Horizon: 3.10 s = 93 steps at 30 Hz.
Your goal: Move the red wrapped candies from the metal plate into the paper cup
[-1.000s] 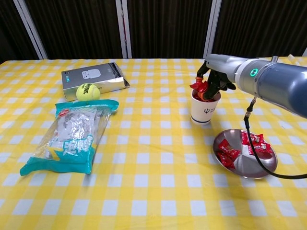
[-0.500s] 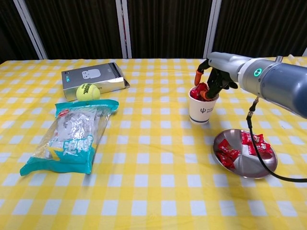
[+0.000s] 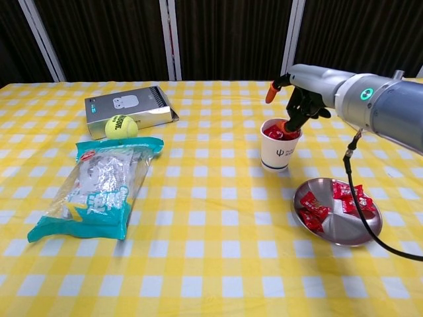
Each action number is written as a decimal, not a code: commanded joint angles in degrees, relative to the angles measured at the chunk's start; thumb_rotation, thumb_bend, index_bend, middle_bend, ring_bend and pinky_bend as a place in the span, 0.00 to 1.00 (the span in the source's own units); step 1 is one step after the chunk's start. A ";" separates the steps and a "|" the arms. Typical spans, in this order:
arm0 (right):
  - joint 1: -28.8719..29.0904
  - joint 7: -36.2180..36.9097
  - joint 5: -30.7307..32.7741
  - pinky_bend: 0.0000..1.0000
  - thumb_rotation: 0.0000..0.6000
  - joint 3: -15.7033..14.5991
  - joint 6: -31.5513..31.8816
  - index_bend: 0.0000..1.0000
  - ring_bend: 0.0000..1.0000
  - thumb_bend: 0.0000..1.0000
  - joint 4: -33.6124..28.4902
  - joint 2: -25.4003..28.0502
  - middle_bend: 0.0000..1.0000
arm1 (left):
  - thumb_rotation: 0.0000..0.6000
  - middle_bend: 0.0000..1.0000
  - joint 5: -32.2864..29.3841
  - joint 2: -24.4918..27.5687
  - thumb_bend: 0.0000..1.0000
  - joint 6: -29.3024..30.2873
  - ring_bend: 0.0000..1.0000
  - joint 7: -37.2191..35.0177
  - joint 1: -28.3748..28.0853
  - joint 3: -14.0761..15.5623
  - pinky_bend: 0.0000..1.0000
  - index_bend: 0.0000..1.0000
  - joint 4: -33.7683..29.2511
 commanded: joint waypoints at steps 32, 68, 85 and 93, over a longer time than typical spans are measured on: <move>-14.16 1.56 -8.99 0.85 1.00 -15.47 8.12 0.27 0.83 0.25 -4.66 2.35 0.81 | 1.00 0.00 1.05 -0.27 0.08 0.47 0.00 0.37 0.08 0.38 0.00 0.00 0.08; -17.34 4.56 -10.44 0.85 1.00 -13.58 2.79 0.54 0.83 0.42 3.93 -0.89 0.80 | 1.00 0.00 0.60 -0.29 0.08 0.23 0.00 0.86 -0.01 0.21 0.00 0.00 -0.25; -18.42 5.57 -15.37 0.85 1.00 -12.66 3.83 0.58 0.83 0.56 0.17 1.20 0.81 | 1.00 0.00 0.81 -0.23 0.08 0.27 0.00 0.81 -0.03 0.28 0.00 0.00 -0.38; -18.05 4.42 -17.34 0.85 1.00 -11.29 4.95 0.58 0.83 0.56 -4.17 3.30 0.81 | 1.00 0.00 0.88 -0.18 0.08 0.31 0.00 0.46 0.03 0.33 0.00 0.00 -0.21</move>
